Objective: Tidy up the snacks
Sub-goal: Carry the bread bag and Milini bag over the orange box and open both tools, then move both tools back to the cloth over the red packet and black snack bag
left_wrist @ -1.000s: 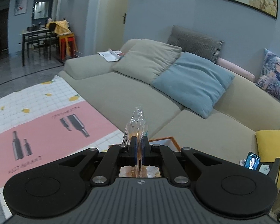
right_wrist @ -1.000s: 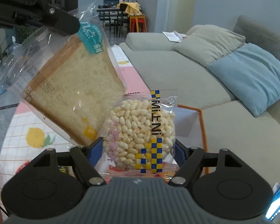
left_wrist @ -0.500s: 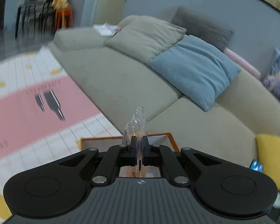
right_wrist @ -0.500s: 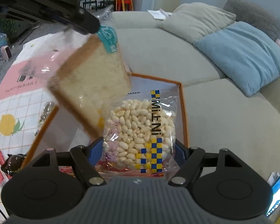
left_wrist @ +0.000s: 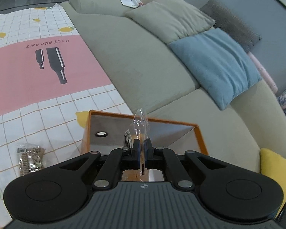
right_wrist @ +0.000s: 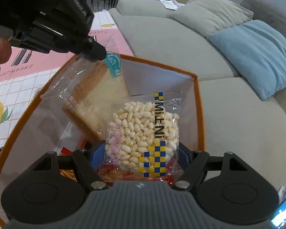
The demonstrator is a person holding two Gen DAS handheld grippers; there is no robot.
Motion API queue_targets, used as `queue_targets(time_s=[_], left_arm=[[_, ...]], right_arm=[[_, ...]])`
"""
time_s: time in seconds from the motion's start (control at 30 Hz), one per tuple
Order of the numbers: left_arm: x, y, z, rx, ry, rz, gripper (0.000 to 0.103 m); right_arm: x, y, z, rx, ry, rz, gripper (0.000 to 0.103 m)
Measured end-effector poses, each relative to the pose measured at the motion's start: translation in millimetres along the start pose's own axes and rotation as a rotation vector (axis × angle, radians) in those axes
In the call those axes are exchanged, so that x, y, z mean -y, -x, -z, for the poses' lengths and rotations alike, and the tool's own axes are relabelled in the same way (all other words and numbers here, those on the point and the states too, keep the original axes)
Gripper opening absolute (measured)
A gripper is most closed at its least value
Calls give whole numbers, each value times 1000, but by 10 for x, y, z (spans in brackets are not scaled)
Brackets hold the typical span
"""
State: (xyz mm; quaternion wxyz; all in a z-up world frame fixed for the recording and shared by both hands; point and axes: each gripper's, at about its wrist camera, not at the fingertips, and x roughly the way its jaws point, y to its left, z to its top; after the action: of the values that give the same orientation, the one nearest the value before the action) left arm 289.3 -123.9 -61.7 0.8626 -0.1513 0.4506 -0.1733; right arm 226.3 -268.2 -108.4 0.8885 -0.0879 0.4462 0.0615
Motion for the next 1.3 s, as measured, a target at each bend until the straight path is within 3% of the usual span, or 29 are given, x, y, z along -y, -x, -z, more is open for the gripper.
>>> queue_targets(time_s=[0.1, 0.23, 0.4, 0.43, 0.5, 0.63, 0.83, 0.97, 1.3], left_arm=[[75, -60, 10, -37, -91, -45, 4], [301, -171, 102, -65, -296, -178, 4], [410, -350, 209, -107, -446, -310, 6], [404, -363, 220, -116, -454, -327, 9], [355, -347, 208, -125, -441, -321, 28], [340, -158, 161, -95, -422, -291, 40], [376, 264, 156, -27, -423, -228, 41], [316, 465, 182, -7, -400, -242, 41], [50, 710, 335, -51, -349, -326, 43]], right_arm=[[-25, -30, 19, -12, 13, -4, 74], [-23, -15, 48, -18, 26, -1, 74], [-29, -11, 82, -27, 25, 1, 74], [-34, -10, 87, -29, 26, 0, 74], [-32, -14, 86, -31, 29, -1, 74], [22, -52, 44, -31, 25, -3, 74], [124, -75, -21, -35, -52, -69, 74], [142, -158, -66, -86, -98, -129, 74], [61, -375, -70, -177, -105, -122, 74]])
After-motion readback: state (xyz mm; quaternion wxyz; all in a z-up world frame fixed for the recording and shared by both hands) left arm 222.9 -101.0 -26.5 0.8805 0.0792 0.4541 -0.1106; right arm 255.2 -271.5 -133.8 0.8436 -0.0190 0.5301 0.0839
